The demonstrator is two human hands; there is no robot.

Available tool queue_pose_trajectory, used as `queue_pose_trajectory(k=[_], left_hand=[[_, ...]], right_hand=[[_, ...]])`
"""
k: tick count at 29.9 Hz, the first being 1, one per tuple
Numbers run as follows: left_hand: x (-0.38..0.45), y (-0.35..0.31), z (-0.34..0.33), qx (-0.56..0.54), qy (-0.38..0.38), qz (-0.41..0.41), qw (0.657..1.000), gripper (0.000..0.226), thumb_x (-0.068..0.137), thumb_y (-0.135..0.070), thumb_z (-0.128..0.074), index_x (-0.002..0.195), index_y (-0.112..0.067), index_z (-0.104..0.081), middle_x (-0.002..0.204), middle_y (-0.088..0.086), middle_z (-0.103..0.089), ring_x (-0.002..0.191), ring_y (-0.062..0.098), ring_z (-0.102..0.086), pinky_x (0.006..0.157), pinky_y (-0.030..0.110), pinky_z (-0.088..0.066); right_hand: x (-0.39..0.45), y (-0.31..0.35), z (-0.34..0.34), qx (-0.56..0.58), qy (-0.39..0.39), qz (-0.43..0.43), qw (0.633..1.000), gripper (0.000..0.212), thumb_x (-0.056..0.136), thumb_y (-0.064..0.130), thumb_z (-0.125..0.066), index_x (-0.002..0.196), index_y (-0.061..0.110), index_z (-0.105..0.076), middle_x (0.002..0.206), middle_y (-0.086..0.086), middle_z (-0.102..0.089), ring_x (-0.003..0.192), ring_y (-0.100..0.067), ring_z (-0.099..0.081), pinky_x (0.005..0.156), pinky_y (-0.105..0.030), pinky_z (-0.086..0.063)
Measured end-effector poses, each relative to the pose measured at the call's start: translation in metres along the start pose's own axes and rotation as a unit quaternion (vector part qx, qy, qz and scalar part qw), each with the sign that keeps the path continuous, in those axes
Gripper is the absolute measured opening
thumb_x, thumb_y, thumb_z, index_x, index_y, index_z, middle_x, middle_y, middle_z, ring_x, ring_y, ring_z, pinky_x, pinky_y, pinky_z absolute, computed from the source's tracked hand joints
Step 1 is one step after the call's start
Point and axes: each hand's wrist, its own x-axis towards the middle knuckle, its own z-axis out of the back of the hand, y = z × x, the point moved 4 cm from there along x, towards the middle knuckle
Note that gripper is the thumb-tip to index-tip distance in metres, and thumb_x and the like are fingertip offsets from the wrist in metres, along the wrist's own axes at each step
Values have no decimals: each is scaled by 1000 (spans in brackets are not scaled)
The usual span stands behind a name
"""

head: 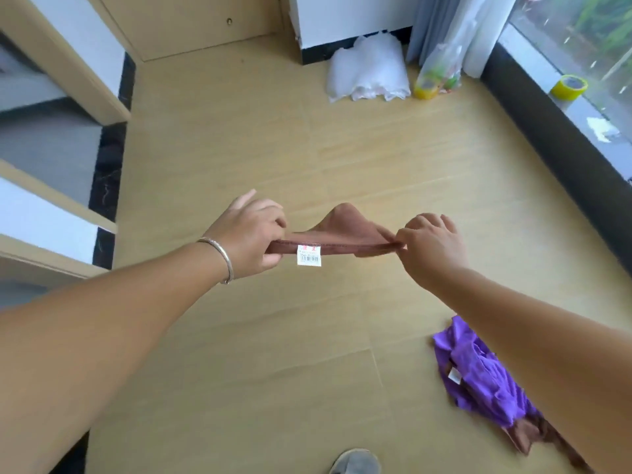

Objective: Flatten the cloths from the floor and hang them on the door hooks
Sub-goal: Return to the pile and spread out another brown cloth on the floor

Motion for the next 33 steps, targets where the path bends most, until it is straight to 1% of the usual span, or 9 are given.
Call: queue_pose_trajectory(k=[2, 6, 8, 11, 14, 19, 22, 26, 33], left_hand=[[-23, -24, -19, -22, 29, -21, 999, 11, 69, -24, -77, 72, -15, -71, 100, -2, -65, 117, 22, -54, 113, 51, -25], [-61, -106, -91, -69, 132, -2, 989, 14, 82, -34, -65, 88, -24, -72, 125, -10, -54, 137, 13, -29, 118, 40, -6], [-79, -150, -134, -104, 182, 30, 977, 18, 83, -38, -61, 94, -27, -71, 134, -12, -47, 141, 12, -20, 117, 39, -8], [-109, -189, -190, -134, 214, 82, 964, 32, 82, -45, -61, 109, -29, -69, 135, -10, -46, 139, 14, -24, 115, 38, -14], [-153, -188, -238, -131, 257, 139, 947, 41, 84, -49, -59, 121, -30, -63, 139, -9, -46, 139, 14, -25, 114, 36, -16], [-231, -149, -313, -90, 330, 213, 915, 43, 84, -50, -59, 124, -35, -59, 140, -10, -45, 139, 14, -25, 114, 37, -18], [-256, -122, -357, -64, 328, 237, 912, 42, 84, -49, -59, 124, -36, -60, 138, -10, -46, 138, 14, -27, 114, 38, -17], [-263, -99, -423, -45, 284, 259, 922, 38, 82, -45, -64, 119, -36, -63, 135, -7, -48, 136, 16, -29, 114, 42, -15], [-226, -59, -540, -17, 201, 270, 941, 36, 80, -42, -68, 115, -33, -67, 132, -3, -50, 134, 19, -31, 114, 46, -15]], right_hand=[[-18, 9, -34, -2, 46, -12, 999, 24, 89, 26, -56, 109, 33, -66, 109, -2, -63, 120, -25, -44, 103, -39, -28], [-65, 15, -101, -39, 176, -21, 983, 28, 91, 38, -52, 114, 30, -64, 125, -1, -55, 129, -22, -34, 112, -43, -19], [-90, 15, -129, -45, 200, 4, 979, 31, 92, 42, -50, 117, 28, -62, 127, -1, -54, 131, -23, -32, 113, -45, -15], [-120, 12, -165, -73, 218, 35, 972, 32, 93, 43, -48, 118, 28, -62, 127, -1, -54, 130, -22, -33, 113, -45, -16], [-147, 17, -204, -87, 242, 52, 965, 32, 94, 43, -48, 119, 27, -61, 128, -2, -54, 130, -22, -33, 114, -45, -16], [-183, 58, -275, -72, 276, 97, 954, 36, 92, 45, -48, 122, 27, -57, 128, 0, -54, 131, -22, -32, 114, -44, -16], [-193, 86, -322, -66, 282, 116, 950, 39, 92, 47, -49, 127, 29, -54, 131, 0, -52, 134, -21, -30, 116, -44, -13], [-193, 111, -386, -63, 272, 133, 951, 49, 89, 47, -55, 133, 29, -46, 130, 1, -51, 133, -21, -30, 115, -44, -14], [-157, 106, -492, -116, 238, 195, 944, 57, 86, 53, -56, 134, 25, -45, 135, 1, -44, 140, -22, -21, 118, -47, -8]])
